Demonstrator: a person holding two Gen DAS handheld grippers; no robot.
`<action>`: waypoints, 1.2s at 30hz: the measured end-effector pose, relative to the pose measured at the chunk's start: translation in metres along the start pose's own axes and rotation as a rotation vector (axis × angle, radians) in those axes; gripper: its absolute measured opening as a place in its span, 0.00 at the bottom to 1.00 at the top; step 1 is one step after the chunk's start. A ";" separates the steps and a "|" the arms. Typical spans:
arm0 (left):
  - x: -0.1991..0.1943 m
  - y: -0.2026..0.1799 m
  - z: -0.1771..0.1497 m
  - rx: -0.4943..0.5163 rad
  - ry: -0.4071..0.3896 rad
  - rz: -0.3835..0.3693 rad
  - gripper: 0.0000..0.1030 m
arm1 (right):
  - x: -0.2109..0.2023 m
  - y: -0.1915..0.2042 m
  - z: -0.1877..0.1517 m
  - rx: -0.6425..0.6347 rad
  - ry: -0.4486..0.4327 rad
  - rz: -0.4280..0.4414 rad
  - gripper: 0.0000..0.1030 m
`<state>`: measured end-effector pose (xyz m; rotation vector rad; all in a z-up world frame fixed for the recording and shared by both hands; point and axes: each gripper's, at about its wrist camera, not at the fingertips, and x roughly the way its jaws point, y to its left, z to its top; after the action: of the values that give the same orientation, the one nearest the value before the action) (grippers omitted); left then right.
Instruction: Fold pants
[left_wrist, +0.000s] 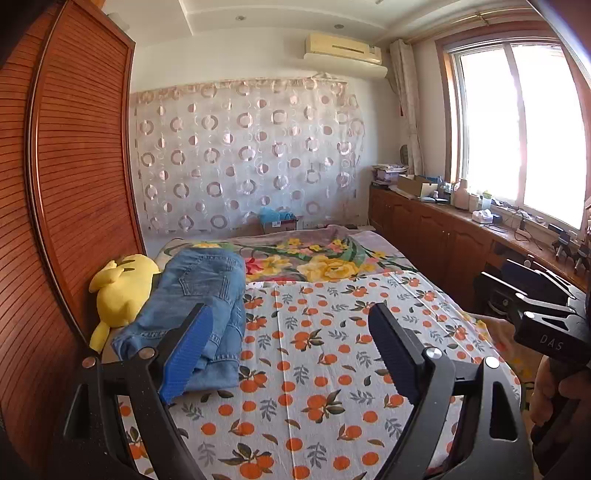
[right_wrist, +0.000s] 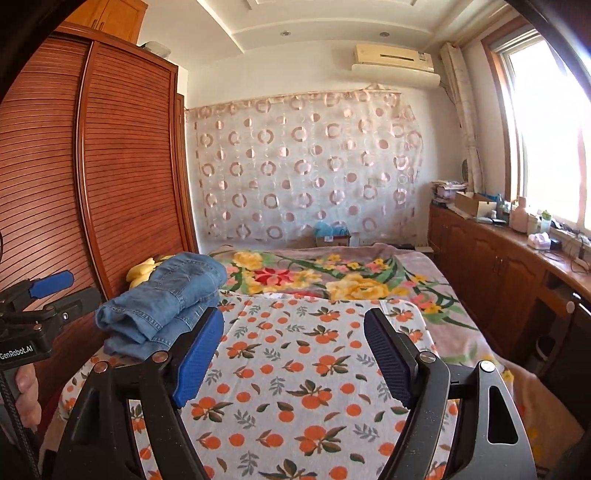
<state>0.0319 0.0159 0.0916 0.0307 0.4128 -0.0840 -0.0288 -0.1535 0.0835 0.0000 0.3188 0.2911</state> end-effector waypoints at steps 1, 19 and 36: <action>-0.001 0.000 -0.002 0.000 0.003 0.001 0.84 | -0.001 0.000 -0.001 -0.001 0.000 -0.003 0.78; 0.009 0.001 -0.017 -0.029 0.048 -0.006 0.84 | 0.005 -0.006 -0.004 0.007 0.039 0.014 0.78; 0.011 0.002 -0.020 -0.035 0.054 -0.013 0.84 | 0.003 -0.003 -0.008 -0.001 0.031 0.017 0.78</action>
<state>0.0345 0.0185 0.0688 -0.0039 0.4684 -0.0885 -0.0275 -0.1564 0.0751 -0.0024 0.3500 0.3086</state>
